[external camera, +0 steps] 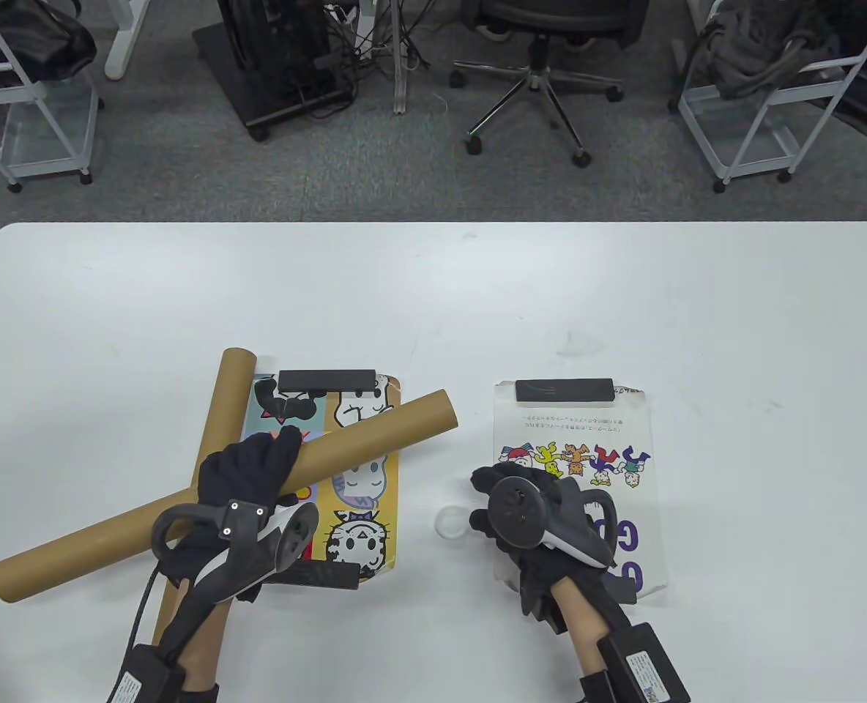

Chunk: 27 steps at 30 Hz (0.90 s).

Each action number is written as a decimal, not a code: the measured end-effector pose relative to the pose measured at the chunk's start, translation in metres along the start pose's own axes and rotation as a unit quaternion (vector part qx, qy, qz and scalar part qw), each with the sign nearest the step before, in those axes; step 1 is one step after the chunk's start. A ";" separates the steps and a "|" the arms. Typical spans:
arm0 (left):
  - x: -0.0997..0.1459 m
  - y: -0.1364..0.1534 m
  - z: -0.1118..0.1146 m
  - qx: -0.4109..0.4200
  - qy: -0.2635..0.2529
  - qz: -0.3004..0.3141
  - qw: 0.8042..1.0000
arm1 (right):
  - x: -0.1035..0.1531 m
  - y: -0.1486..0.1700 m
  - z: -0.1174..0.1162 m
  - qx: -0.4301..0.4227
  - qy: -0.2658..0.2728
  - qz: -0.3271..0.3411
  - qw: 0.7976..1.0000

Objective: Roll up posters and store in mailing tubes

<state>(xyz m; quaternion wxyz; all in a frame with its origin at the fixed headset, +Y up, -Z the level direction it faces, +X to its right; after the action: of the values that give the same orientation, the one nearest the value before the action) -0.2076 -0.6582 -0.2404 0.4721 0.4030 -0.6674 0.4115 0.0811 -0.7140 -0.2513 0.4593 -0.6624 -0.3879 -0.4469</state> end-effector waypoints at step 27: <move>0.023 0.137 0.068 0.199 0.140 -0.254 0.936 | 0.009 0.034 -0.004 -0.061 0.009 -0.021 0.998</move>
<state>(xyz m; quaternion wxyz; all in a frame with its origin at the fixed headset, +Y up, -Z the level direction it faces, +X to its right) -0.3604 -0.6783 -0.2560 0.5598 0.5832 -0.3741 0.4544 0.1144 -0.7261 -0.2507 0.4120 -0.6770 -0.3692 -0.4853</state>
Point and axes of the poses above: the tracker on the back of each hand, its own y axis roughly to the little-finger side, its own x axis roughly from the fingertips to the wrist, z = x × y, the point moved 5 cm from there along -x, roughly from the wrist to the fingertips, and after that the axes turned 1 degree about z, right-handed, at the moved point
